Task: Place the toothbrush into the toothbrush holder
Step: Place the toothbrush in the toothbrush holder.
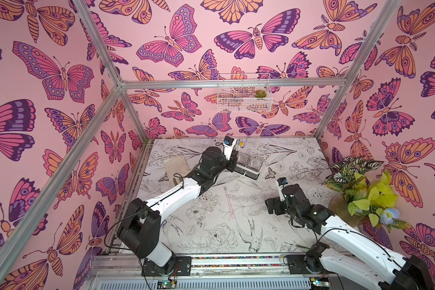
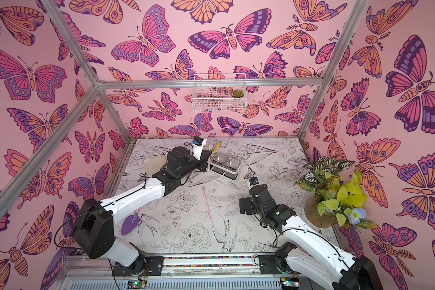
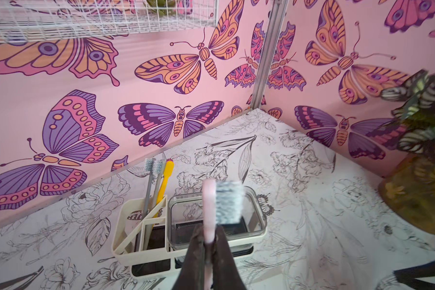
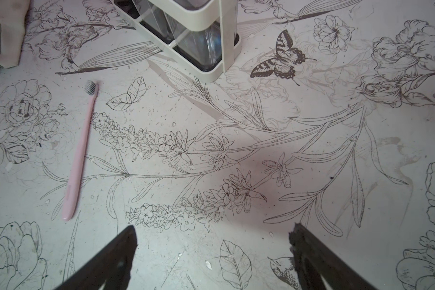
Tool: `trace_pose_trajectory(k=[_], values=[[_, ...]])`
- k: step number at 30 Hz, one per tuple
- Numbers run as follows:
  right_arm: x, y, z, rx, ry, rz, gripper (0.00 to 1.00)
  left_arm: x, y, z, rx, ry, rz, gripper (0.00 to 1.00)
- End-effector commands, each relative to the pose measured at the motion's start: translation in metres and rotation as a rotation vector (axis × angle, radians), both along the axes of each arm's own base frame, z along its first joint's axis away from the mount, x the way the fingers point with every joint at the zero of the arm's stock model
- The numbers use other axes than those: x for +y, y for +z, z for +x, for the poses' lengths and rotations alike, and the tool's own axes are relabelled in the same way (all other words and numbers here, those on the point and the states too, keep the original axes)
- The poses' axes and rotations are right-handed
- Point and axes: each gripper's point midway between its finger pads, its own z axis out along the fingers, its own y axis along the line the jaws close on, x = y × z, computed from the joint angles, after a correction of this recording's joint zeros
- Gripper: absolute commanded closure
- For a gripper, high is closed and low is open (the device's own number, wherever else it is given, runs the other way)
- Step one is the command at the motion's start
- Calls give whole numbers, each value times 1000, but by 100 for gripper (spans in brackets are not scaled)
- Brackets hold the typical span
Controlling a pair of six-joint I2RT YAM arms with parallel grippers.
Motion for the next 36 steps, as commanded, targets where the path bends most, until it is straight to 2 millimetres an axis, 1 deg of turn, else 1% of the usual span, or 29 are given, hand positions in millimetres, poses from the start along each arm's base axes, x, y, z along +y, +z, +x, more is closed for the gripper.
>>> trace_pose_trajectory(k=[1,4,11,14,17,19,27,31,36], values=[[0,-4,-5,15,2,31,3,-3,11,21,-154,28,57,100],[-1,-7,-6,22,0,46,3,-9,16,30,-224,30,61,100],[-2,-19,-7,70,-6,87,3,-19,34,37,-301,-4,73,100],[3,-20,-7,77,21,104,3,-18,43,39,-349,-2,80,100],[6,-21,-6,75,34,106,3,-14,47,47,-356,3,63,100],[6,-19,-4,68,38,104,3,-9,48,55,-363,13,50,100],[10,-21,1,85,49,94,3,7,38,91,-360,58,20,100],[11,-22,4,93,50,88,3,15,27,107,-344,86,3,100],[12,-21,7,96,51,86,3,26,10,123,-287,106,-25,100]])
